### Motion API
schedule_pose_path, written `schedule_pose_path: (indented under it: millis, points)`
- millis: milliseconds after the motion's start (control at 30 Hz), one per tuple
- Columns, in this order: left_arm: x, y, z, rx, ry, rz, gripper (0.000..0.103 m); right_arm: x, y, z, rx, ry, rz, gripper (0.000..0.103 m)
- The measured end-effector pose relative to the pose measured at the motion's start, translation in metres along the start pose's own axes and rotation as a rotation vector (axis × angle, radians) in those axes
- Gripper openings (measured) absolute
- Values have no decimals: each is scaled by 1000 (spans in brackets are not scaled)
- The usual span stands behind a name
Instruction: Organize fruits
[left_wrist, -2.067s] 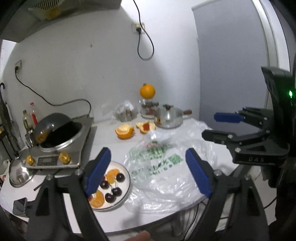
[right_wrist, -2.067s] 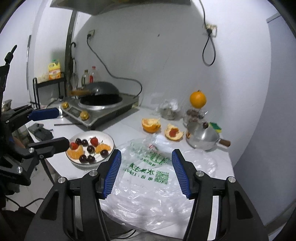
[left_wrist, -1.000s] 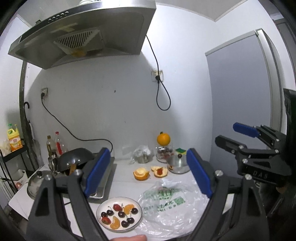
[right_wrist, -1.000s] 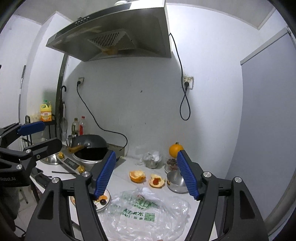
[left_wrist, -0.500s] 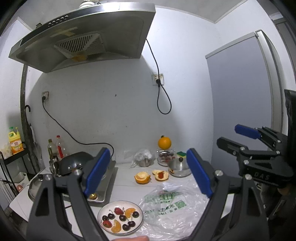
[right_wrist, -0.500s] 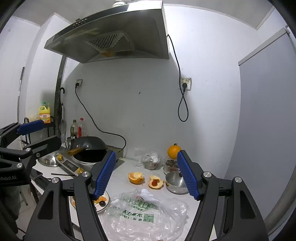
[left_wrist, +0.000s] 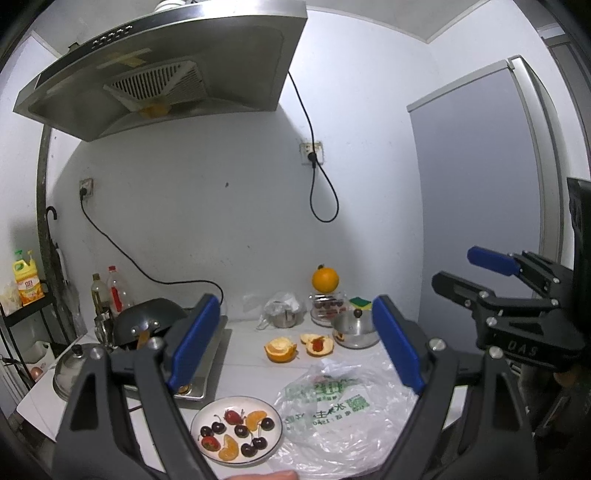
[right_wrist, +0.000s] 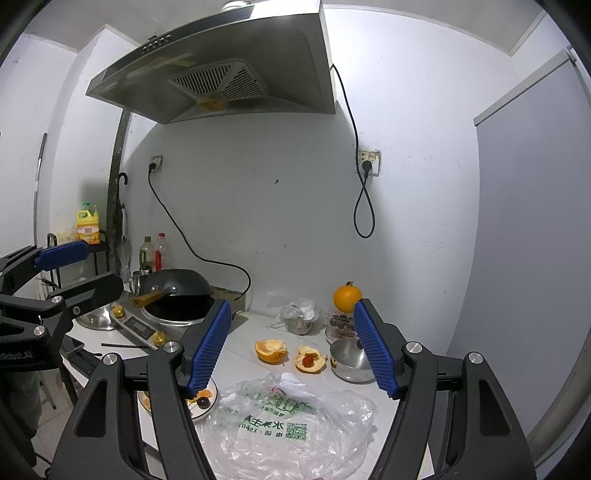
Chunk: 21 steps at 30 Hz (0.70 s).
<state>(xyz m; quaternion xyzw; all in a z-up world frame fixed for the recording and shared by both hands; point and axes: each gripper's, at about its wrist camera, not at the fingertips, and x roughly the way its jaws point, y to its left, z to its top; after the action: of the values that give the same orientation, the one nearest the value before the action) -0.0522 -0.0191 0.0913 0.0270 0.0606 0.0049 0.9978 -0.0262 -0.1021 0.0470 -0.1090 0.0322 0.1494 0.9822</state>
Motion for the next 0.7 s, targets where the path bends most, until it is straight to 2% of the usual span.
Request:
schedule_pose_path:
  millis: [700]
  points:
    - [0, 0, 0, 3, 0, -3, 86, 0, 1, -2, -1, 10, 15, 72]
